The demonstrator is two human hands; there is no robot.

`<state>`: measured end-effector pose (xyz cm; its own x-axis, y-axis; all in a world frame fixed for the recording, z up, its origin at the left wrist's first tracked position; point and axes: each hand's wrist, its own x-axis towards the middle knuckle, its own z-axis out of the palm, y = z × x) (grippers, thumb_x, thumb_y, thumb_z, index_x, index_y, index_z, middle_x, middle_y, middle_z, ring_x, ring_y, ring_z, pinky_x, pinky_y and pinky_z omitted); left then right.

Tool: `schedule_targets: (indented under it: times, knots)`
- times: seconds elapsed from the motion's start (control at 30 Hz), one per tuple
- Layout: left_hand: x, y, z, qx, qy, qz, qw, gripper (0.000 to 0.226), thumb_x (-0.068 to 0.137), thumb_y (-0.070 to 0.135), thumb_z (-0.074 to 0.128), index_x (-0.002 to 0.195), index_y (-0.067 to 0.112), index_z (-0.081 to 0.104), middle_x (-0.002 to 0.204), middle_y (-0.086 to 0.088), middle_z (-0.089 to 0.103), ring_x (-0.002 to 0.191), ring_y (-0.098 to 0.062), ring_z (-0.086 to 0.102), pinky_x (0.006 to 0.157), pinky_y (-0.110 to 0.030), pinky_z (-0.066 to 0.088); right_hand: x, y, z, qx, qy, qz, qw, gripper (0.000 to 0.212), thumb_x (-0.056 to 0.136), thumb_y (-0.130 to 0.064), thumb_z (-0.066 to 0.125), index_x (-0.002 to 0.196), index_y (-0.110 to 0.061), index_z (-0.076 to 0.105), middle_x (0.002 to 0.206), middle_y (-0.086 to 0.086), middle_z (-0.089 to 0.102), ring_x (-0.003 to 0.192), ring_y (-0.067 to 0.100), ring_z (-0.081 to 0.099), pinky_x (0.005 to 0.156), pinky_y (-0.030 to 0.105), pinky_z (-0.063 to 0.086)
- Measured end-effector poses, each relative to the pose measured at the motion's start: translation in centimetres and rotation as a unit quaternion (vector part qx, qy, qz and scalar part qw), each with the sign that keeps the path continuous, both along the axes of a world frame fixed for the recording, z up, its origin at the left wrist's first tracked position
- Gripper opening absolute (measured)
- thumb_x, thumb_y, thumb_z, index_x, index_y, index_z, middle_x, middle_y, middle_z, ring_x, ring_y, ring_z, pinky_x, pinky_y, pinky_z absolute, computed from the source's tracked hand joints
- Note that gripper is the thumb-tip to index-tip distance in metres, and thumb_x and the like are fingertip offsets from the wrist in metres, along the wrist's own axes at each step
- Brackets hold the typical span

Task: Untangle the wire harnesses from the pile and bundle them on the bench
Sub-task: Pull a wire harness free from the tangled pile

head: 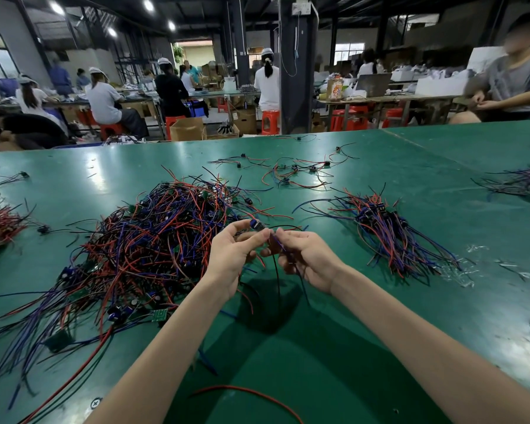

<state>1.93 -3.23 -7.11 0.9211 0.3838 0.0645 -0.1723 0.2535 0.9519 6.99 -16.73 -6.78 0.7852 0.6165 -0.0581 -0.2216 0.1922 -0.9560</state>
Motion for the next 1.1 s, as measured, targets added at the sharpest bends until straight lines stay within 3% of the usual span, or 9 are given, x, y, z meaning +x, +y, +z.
schedule_targets:
  times: [0.17,0.27,0.43,0.6,0.8,0.97,1.1]
  knots:
    - [0.1,0.0,-0.2,0.014,0.013,0.004,1.0,0.03,0.075,0.008,0.074,0.097,0.017,0.056,0.066,0.009,0.07,0.067,-0.007,0.064,0.071,-0.026,0.044,0.1,-0.1,-0.1,-0.01,-0.026,-0.007,1.0,0.014,0.088,-0.017,0.061,0.078,-0.009,0.067,0.063,0.005,0.069,0.039,0.007,0.043,0.038,0.015,0.032]
    - [0.0,-0.1,-0.1,-0.004,0.015,-0.001,1.0,0.036,0.067,0.013,0.077,0.097,0.016,0.057,0.076,0.003,0.074,0.077,-0.015,0.064,0.076,-0.031,0.044,0.1,-0.1,-0.1,-0.017,-0.055,-0.012,0.998,0.012,0.088,-0.013,0.062,0.08,-0.008,0.069,0.062,0.004,0.068,0.043,0.006,0.045,0.043,0.015,0.034]
    - [-0.4,-0.1,0.1,-0.009,0.014,0.016,1.0,0.045,0.058,0.019,0.078,0.097,0.015,0.057,0.083,-0.006,0.074,0.084,-0.024,0.063,0.081,-0.035,0.043,-0.3,0.1,0.0,-0.083,-0.192,-0.014,0.978,0.019,0.092,-0.01,0.058,0.075,-0.008,0.066,0.062,0.005,0.063,0.051,0.007,0.042,0.052,0.016,0.034]
    - [-0.3,0.0,0.2,-0.004,-0.014,0.069,0.998,0.034,0.07,-0.001,0.077,0.096,0.013,0.059,0.078,-0.008,0.069,0.071,-0.015,0.061,0.065,-0.019,0.049,-0.6,0.2,-0.1,-0.097,-0.173,0.014,0.98,0.021,0.092,-0.01,0.057,0.073,-0.009,0.064,0.054,-0.003,0.063,0.043,0.003,0.046,0.048,0.013,0.039]
    - [-0.4,1.3,1.2,-0.015,-0.034,0.128,0.991,0.03,0.078,-0.003,0.073,0.098,0.014,0.06,0.084,-0.008,0.067,0.069,-0.009,0.066,0.06,-0.02,0.055,-0.9,0.2,-0.6,-0.15,-0.215,0.073,0.962,0.018,0.093,-0.009,0.057,0.077,-0.008,0.066,0.054,-0.006,0.064,0.048,0.005,0.047,0.051,0.015,0.04]
    - [-0.4,1.8,1.6,-0.014,-0.052,0.129,0.99,0.029,0.078,-0.003,0.072,0.098,0.014,0.059,0.09,-0.016,0.062,0.074,-0.013,0.068,0.067,-0.029,0.059,-0.5,-0.2,0.0,-0.148,-0.234,0.092,0.957,0.01,0.092,-0.005,0.057,0.086,-0.003,0.066,0.058,-0.006,0.067,0.051,0.004,0.051,0.054,0.016,0.043]
    - [-0.3,2.5,1.7,-0.037,-0.059,0.155,0.986,0.028,0.079,-0.007,0.07,0.098,0.01,0.058,0.083,-0.011,0.062,0.07,-0.012,0.067,0.062,-0.026,0.058,-0.6,-0.4,-0.2,-0.19,-0.255,0.113,0.941,0.013,0.091,-0.007,0.06,0.091,0.004,0.067,0.067,0.002,0.067,0.056,0.009,0.052,0.056,0.017,0.045]
